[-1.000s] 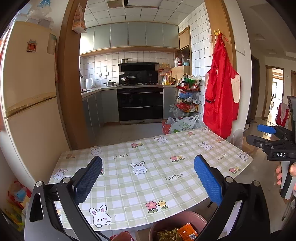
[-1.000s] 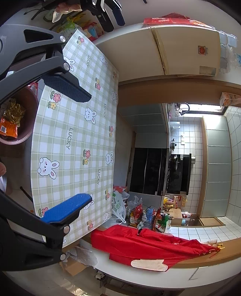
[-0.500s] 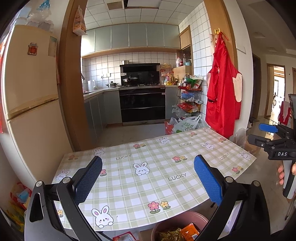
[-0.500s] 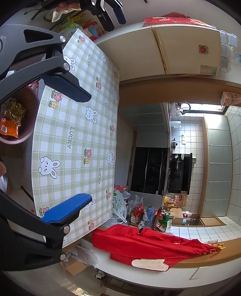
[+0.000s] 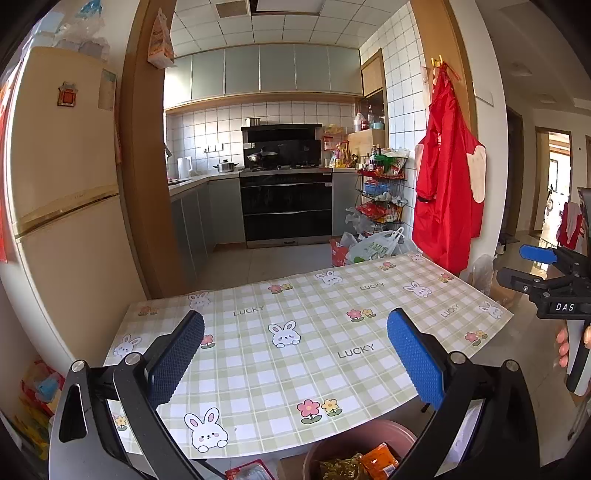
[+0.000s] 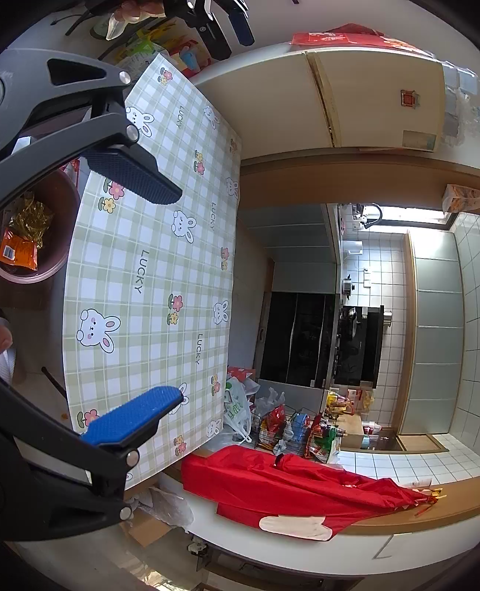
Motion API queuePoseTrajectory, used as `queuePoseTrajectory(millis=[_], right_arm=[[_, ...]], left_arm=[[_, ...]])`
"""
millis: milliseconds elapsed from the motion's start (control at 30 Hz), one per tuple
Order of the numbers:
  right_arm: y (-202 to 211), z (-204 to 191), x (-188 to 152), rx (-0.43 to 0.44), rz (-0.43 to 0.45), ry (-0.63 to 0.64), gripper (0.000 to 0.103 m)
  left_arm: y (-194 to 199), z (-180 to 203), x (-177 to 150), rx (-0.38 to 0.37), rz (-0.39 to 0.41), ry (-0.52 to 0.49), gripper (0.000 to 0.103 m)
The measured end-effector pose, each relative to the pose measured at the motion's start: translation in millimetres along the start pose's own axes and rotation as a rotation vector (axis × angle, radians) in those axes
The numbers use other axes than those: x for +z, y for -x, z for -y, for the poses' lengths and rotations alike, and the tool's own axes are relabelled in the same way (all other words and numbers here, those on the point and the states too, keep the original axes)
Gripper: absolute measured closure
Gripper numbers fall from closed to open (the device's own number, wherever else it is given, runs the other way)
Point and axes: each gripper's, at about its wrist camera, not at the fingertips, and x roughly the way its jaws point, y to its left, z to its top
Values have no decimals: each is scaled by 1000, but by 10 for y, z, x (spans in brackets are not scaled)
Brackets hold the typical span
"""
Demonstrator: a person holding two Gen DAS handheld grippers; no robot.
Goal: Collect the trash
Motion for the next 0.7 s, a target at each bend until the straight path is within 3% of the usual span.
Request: queuePoseTrajectory(millis=[700], right_arm=[[-41, -25, -18, 1, -17, 15, 6]], left_arm=[[-2, -56, -14, -7, -12, 20, 6]])
